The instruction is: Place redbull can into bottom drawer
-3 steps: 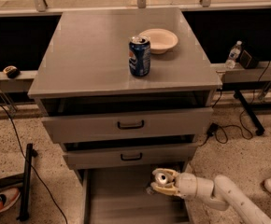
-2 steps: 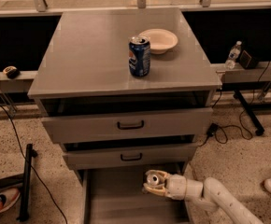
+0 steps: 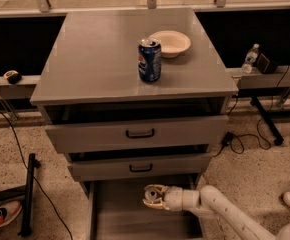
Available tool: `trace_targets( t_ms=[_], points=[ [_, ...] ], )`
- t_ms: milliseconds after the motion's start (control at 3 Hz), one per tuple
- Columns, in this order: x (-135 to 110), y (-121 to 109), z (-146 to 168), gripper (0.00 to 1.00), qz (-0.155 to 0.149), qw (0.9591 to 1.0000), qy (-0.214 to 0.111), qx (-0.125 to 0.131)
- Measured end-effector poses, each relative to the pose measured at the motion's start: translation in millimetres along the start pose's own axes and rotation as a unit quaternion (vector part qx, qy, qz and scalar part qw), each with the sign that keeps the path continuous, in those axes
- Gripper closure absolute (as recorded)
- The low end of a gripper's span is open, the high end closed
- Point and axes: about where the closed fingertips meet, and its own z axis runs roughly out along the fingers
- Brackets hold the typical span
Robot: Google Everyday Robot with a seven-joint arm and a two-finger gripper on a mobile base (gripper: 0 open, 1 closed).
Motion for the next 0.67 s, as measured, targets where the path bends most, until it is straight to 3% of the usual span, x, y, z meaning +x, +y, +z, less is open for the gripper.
trace_targets(
  t_ms=[333,667],
  points=[
    [23.2,2.8,17.1,1.0,0.019,0.9994,0.013,-0.025],
    [26.3,3.0,22.0,1.0,0.021,0.9992,0.014,-0.031]
  ],
)
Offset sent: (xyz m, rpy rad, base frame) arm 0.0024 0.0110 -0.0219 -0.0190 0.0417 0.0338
